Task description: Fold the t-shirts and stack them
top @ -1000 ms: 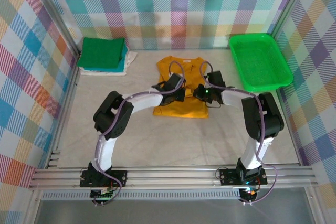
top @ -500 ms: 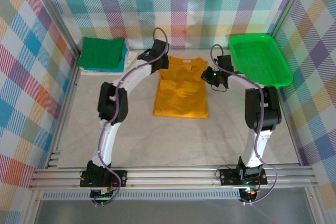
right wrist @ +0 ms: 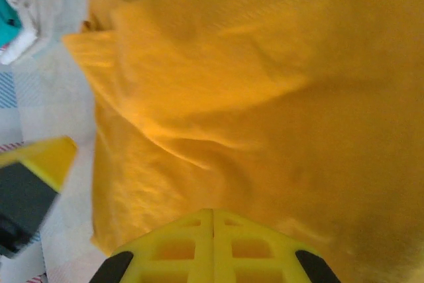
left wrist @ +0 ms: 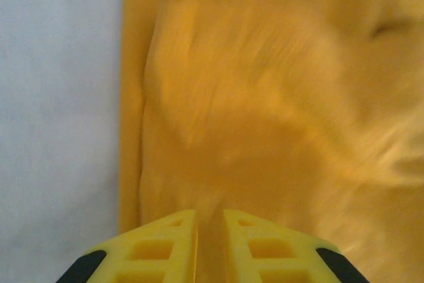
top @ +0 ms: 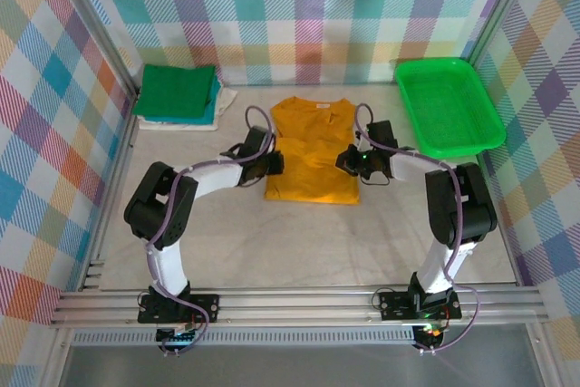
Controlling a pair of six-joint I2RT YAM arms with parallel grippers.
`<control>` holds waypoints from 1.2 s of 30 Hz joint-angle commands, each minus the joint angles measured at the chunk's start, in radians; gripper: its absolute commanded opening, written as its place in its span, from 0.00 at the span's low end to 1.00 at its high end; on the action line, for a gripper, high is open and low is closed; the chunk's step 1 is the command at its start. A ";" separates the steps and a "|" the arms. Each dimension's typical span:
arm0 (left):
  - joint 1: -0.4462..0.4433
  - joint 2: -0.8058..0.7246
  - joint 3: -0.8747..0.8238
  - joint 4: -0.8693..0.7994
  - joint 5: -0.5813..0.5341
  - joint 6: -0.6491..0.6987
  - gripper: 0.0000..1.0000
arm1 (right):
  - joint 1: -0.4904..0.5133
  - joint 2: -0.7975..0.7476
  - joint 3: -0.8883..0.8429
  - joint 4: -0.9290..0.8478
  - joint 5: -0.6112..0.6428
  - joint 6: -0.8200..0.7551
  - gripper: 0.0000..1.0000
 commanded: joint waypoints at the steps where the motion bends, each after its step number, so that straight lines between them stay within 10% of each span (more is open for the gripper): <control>1: -0.011 0.014 -0.067 0.112 0.076 -0.082 0.17 | -0.003 0.062 -0.023 0.013 -0.026 0.011 0.00; 16: -0.104 -0.244 -0.368 -0.001 -0.065 -0.269 0.16 | 0.079 -0.174 -0.215 -0.158 -0.006 0.054 0.00; 24: -0.104 -0.525 -0.421 -0.133 0.002 -0.298 0.39 | 0.023 -0.454 -0.287 -0.392 0.031 0.057 0.44; 36: -0.147 -0.445 -0.410 -0.212 0.106 -0.302 0.53 | -0.034 -0.415 -0.378 -0.371 -0.023 0.060 0.52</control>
